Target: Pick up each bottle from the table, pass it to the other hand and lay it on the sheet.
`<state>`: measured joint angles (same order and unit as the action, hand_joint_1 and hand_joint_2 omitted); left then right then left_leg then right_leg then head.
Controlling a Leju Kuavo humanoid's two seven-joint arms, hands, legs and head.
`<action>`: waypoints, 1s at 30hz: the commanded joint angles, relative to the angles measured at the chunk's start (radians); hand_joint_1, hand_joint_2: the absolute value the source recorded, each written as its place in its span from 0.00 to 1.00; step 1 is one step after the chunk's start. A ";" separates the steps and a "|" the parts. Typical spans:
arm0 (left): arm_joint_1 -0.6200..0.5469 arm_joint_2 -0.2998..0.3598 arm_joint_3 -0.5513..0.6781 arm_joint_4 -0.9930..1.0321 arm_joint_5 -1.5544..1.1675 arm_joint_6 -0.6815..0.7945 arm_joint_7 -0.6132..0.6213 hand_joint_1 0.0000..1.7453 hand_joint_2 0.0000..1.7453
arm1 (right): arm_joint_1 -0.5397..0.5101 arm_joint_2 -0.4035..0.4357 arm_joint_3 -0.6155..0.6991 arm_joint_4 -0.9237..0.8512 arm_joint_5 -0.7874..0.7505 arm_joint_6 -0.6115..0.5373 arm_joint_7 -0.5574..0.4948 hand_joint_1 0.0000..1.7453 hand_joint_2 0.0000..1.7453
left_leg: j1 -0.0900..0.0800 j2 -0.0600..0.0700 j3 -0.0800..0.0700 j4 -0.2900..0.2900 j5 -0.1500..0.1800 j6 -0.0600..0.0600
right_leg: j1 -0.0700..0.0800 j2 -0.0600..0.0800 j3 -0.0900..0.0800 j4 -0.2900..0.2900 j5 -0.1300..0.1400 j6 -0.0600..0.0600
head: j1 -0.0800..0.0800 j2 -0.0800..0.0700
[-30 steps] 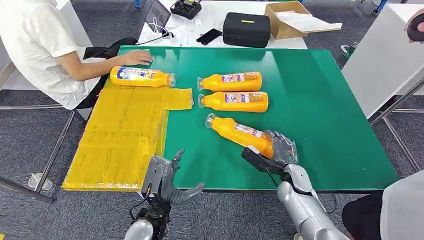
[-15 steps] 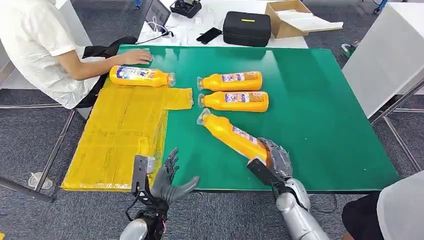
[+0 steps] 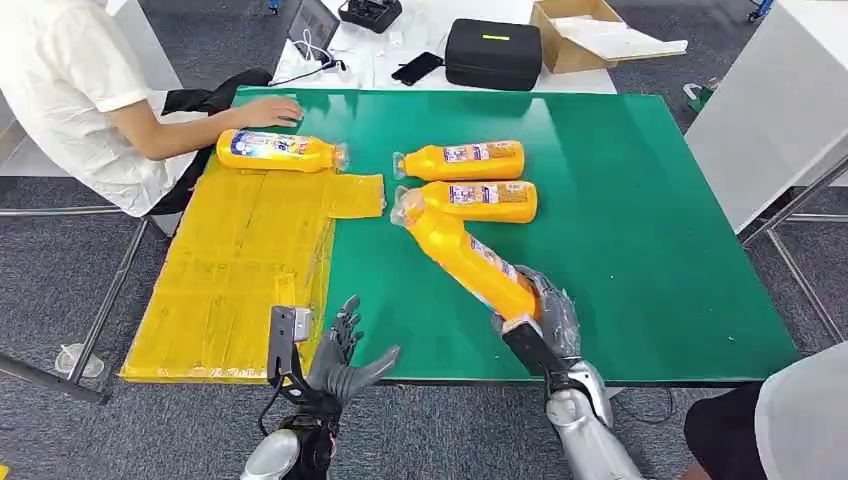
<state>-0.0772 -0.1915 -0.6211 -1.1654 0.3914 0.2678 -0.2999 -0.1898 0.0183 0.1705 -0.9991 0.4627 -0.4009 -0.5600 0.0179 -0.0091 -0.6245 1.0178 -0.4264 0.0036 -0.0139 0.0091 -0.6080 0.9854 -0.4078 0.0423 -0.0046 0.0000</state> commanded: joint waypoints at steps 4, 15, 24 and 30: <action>-0.074 0.031 -0.065 0.091 0.041 -0.008 0.002 0.00 1.00 | -0.011 0.066 0.174 -0.116 -0.109 0.078 -0.028 1.00 1.00 | 0.000 0.005 0.003 0.000 -0.001 0.001 | 0.000 0.003 0.002 0.000 0.000 -0.002 | 0.000 0.000; -0.108 0.012 -0.078 0.038 -0.003 0.028 -0.120 0.00 1.00 | -0.027 0.089 0.332 -0.015 -0.162 0.150 -0.043 0.99 1.00 | 0.000 0.001 0.000 -0.001 0.000 0.000 | 0.000 0.000 0.001 0.000 0.000 -0.001 | 0.000 0.000; -0.078 0.027 -0.071 -0.083 0.007 0.019 -0.125 0.00 1.00 | -0.023 0.092 0.344 0.027 -0.179 0.154 -0.047 1.00 1.00 | 0.000 0.001 0.000 -0.001 0.000 0.000 | 0.000 0.000 0.001 0.000 0.000 -0.001 | 0.000 0.000; -0.078 0.027 -0.071 -0.083 0.007 0.019 -0.125 0.00 1.00 | -0.023 0.092 0.344 0.027 -0.179 0.154 -0.047 1.00 1.00 | 0.000 0.001 0.000 -0.001 0.000 0.000 | 0.001 0.000 0.000 -0.001 0.000 -0.001 | 0.001 0.000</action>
<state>-0.1244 -0.1972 -0.6680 -1.2261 0.3914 0.2907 -0.4250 -0.1892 0.1114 0.4803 -1.0582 0.2850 -0.2503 -0.6043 0.0180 -0.0094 -0.6273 1.0178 -0.4262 0.0035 -0.0139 0.0089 -0.6100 0.9856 -0.4079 0.0422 -0.0038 0.0000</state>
